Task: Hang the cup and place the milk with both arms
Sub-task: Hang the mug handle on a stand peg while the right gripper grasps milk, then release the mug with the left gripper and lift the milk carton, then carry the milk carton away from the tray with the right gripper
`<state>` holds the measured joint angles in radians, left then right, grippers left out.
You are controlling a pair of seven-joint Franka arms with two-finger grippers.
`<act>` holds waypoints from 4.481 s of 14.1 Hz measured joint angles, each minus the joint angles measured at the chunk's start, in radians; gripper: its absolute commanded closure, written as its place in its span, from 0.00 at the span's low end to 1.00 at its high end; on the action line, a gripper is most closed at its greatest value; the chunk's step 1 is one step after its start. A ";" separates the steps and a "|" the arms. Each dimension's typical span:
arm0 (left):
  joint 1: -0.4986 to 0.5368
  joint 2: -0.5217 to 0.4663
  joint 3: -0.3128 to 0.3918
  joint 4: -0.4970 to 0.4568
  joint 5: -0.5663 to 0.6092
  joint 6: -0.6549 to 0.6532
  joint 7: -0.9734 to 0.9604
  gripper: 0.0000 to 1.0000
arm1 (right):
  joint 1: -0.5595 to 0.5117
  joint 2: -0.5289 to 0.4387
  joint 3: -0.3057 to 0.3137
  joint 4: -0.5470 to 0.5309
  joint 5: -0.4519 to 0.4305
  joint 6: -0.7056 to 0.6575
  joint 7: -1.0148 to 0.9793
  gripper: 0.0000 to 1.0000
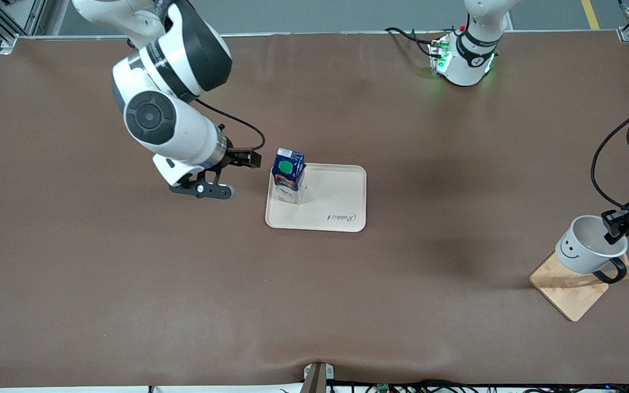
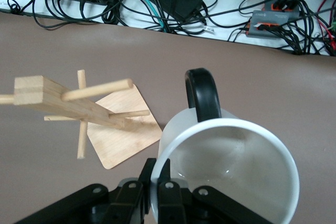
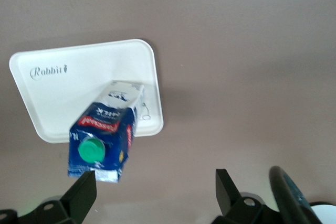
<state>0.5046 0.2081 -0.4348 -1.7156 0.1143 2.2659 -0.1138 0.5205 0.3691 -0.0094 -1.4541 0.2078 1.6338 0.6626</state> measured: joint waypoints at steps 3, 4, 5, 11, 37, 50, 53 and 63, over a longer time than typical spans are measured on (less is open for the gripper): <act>0.024 0.037 0.001 0.018 0.000 0.000 0.000 1.00 | 0.041 0.034 0.000 0.000 0.003 0.055 0.055 0.00; 0.032 0.045 0.001 0.019 0.000 0.000 0.000 1.00 | 0.055 0.043 0.000 -0.001 0.003 0.073 0.064 0.00; 0.037 0.051 0.001 0.020 0.000 0.001 0.000 1.00 | 0.068 0.051 0.000 -0.001 0.003 0.086 0.072 0.00; 0.052 0.056 0.001 0.030 0.000 0.001 0.000 1.00 | 0.103 0.076 0.000 -0.002 0.003 0.106 0.145 0.00; 0.086 0.035 -0.060 0.100 0.000 -0.230 0.006 0.00 | 0.196 0.142 -0.002 -0.080 -0.053 0.244 0.280 1.00; 0.057 -0.051 -0.133 0.304 0.000 -0.664 0.017 0.00 | -0.056 0.131 -0.026 0.156 0.152 -0.066 0.280 1.00; -0.135 -0.119 0.002 0.293 -0.001 -0.734 0.017 0.00 | -0.139 0.114 -0.029 0.180 0.144 -0.150 0.217 1.00; -0.458 -0.266 0.307 0.159 -0.070 -0.757 0.016 0.00 | -0.276 0.078 -0.031 0.171 -0.120 -0.268 -0.109 1.00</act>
<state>0.0469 -0.0581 -0.1283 -1.5562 0.0444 1.5093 -0.0973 0.2449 0.4473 -0.0404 -1.2832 0.0875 1.3658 0.5537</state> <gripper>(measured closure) 0.000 0.357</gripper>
